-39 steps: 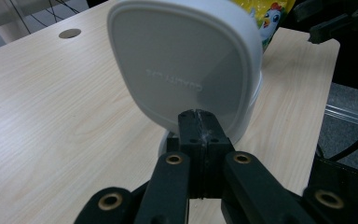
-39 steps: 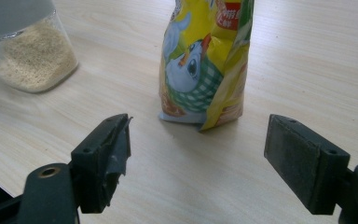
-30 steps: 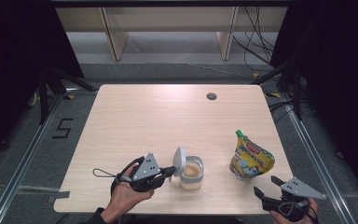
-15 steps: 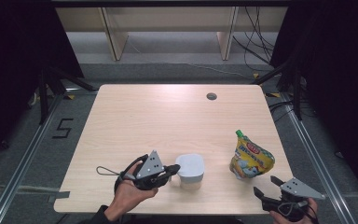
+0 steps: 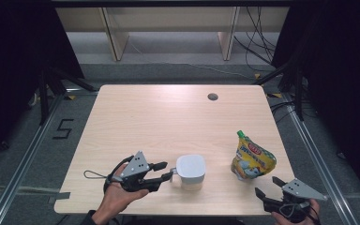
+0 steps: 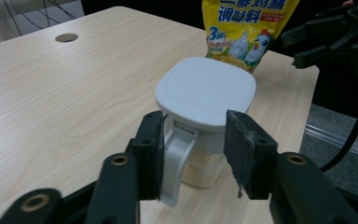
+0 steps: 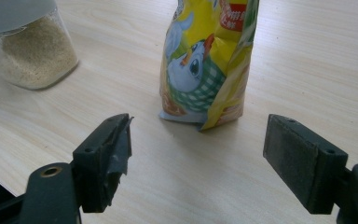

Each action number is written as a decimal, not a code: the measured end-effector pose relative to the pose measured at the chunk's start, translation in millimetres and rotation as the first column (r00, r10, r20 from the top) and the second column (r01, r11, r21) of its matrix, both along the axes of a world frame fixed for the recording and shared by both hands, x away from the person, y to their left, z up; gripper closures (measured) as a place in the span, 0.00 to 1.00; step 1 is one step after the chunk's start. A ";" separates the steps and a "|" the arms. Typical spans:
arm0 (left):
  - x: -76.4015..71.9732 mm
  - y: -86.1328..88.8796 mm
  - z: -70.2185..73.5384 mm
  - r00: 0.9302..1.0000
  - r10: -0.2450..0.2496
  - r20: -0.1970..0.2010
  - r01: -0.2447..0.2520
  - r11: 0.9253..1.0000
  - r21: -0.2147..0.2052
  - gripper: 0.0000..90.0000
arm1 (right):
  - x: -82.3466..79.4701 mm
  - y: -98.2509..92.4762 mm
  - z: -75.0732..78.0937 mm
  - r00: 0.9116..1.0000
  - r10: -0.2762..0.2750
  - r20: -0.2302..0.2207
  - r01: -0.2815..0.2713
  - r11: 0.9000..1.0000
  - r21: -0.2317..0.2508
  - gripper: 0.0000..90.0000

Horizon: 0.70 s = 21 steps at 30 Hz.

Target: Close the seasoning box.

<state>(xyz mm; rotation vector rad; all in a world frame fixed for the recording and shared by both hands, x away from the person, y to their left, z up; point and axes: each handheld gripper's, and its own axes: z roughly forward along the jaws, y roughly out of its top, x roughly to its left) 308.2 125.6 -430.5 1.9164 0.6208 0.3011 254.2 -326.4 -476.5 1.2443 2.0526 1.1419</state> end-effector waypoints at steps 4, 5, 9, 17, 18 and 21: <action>-1.5 8.8 -6.1 1.000 0.020 -0.011 -0.020 1.000 0.003 0.59 | 0.2 -0.1 0.1 1.000 0.010 -0.004 -0.010 1.000 0.005 0.27; -3.0 10.0 -7.4 0.999 0.035 -0.029 -0.035 0.999 -0.003 0.58 | -2.9 2.7 0.4 0.999 -0.021 -0.030 0.022 0.999 0.025 0.27; -5.3 17.6 -14.4 0.999 0.029 -0.026 -0.029 0.999 0.018 0.51 | -0.2 0.3 0.5 1.000 0.010 0.003 -0.010 1.000 -0.007 0.27; -24.6 26.8 -28.1 0.996 0.072 -0.053 -0.069 0.995 0.067 0.34 | -0.9 1.4 1.0 1.000 0.015 -0.006 -0.015 1.000 -0.004 0.27; -26.1 28.9 -31.2 0.997 0.062 -0.041 -0.059 0.995 0.085 0.33 | -0.8 1.4 0.9 1.000 0.016 -0.006 -0.016 1.000 -0.006 0.27; -33.1 28.5 -41.7 0.994 0.091 -0.068 -0.084 0.991 0.105 0.31 | -0.8 1.9 0.5 1.000 0.017 -0.007 -0.017 1.000 -0.010 0.27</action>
